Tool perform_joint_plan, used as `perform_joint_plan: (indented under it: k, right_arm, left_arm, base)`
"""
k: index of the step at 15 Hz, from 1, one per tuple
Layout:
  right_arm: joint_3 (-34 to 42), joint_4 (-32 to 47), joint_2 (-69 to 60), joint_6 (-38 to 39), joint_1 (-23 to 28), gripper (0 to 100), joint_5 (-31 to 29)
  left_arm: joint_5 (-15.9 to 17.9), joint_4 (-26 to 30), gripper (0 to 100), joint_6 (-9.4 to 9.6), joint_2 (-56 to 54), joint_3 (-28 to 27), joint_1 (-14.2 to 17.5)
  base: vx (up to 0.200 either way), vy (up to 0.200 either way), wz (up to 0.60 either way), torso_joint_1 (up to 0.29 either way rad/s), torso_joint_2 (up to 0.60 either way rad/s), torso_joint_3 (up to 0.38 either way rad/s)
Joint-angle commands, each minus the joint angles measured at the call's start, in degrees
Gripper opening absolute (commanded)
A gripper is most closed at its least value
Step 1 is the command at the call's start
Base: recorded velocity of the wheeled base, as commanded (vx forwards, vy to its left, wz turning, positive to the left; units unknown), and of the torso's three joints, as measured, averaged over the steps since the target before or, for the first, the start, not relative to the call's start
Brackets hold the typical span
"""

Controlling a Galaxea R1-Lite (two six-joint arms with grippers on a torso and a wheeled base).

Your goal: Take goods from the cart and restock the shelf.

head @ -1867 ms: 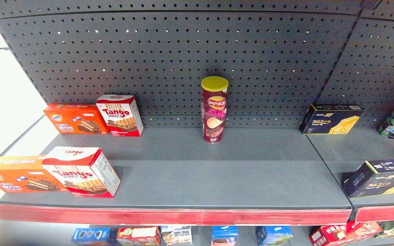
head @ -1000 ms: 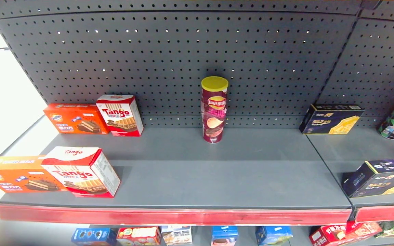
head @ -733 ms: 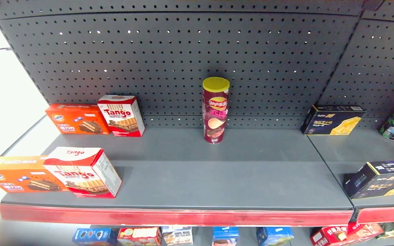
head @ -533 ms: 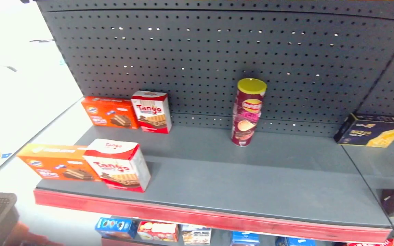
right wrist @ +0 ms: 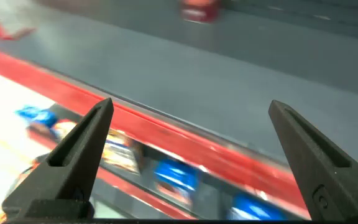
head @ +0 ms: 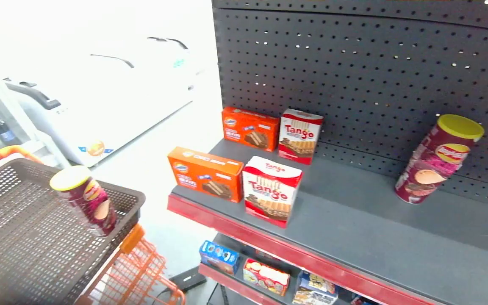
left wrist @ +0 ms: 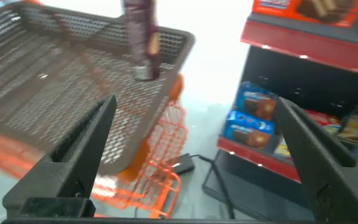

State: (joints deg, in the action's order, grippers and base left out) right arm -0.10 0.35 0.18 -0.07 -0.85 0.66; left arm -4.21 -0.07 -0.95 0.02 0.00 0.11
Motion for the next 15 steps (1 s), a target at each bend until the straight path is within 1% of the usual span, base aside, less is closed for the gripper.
perform_joint_plan:
  k: [1,4,8,9,10,11,12,13,14,15]
  right_arm:
    - [0.0,0.0,0.0,0.0,0.0,100,0.0]
    - [0.0,0.0,0.0,0.0,0.0,100,0.0]
    - [0.0,0.0,0.1,0.0,0.0,100,0.0]
    - [0.0,0.0,0.1,0.0,0.0,100,0.0]
    - [0.0,0.0,0.0,0.0,0.0,100,0.0]
    - [0.0,0.0,0.0,0.0,0.0,100,0.0]
    - [0.0,0.0,0.0,0.0,0.0,100,0.0]
    - [0.0,0.0,0.0,0.0,0.0,100,0.0]
    - [0.0,0.0,0.0,0.0,0.0,100,0.0]
    - [0.0,0.0,0.0,0.0,0.0,100,0.0]
  left_arm:
    - [0.0,0.0,100,-0.02,0.0,0.0,0.0]
    - [0.1,0.0,100,0.25,0.0,-0.1,0.0]
    - [0.1,0.0,100,0.07,0.0,-0.1,0.0]
    - [-0.7,0.0,100,0.16,0.0,0.0,0.1]
    - [-1.9,-0.4,100,1.39,0.0,-0.4,0.2]
    - [-1.9,0.3,100,6.14,0.5,-3.8,0.2]
    - [-2.0,1.2,100,8.77,2.9,-6.9,0.0]
    - [-2.6,5.3,100,8.69,8.0,-8.6,0.0]
    - [-2.6,5.9,100,8.77,8.8,-8.7,0.2]
    - [-2.7,6.0,100,8.33,15.3,-8.7,0.7]
  base:
    - [0.000,0.000,0.00,0.000,0.00,0.000]
    - [0.000,0.000,0.00,0.000,0.00,0.000]
    - [0.000,0.000,0.00,0.000,0.00,0.000]
    - [0.000,0.000,0.00,0.000,0.00,0.000]
    - [0.000,0.000,0.00,0.000,0.00,0.000]
    - [0.000,0.000,0.00,0.000,0.00,0.000]
    - [0.000,0.000,0.00,0.000,0.00,0.000]
    - [0.000,0.000,0.00,0.000,0.00,0.000]
    - [0.000,0.000,0.00,0.000,0.00,0.000]
    - [0.000,0.000,0.00,0.000,0.00,0.000]
